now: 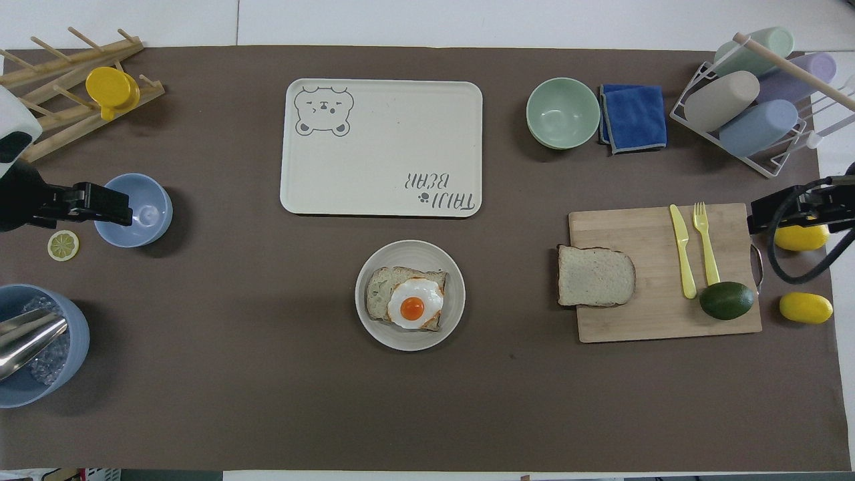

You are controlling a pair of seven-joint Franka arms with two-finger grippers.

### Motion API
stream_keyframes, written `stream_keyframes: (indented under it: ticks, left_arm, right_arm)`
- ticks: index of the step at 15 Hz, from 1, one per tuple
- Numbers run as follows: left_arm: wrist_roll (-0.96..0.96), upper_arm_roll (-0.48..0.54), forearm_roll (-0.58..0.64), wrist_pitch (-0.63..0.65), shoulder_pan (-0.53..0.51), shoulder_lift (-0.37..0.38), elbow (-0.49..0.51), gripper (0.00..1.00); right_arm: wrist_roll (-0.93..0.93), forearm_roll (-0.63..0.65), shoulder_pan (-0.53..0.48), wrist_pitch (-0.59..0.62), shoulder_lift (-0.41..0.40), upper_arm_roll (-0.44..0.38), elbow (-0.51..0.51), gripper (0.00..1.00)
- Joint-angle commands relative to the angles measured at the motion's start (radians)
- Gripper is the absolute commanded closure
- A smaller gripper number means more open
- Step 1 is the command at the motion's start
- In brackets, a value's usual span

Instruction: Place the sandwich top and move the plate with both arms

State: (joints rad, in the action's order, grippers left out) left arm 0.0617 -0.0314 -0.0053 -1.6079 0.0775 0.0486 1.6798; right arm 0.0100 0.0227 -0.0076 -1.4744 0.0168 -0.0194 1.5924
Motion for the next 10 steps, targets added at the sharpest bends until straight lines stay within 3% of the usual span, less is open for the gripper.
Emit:
stream_keyframes:
  ticks: [1, 8, 10]
  left_arm:
    - [-0.011, -0.001, -0.004, -0.003, -0.005, 0.016, 0.015, 0.0]
    - [-0.011, -0.001, -0.004, -0.003, -0.005, 0.016, 0.015, 0.0]
    - [-0.011, -0.001, -0.004, -0.003, -0.005, 0.016, 0.015, 0.0]
  right_arm:
    - [0.033, -0.013, -0.009, -0.009, 0.003, 0.004, 0.005, 0.0]
    - [0.022, -0.052, -0.002, -0.02, 0.015, 0.004, 0.018, 0.0]
    - [0.018, -0.092, 0.027, -0.106, 0.008, 0.015, 0.024, 0.0]
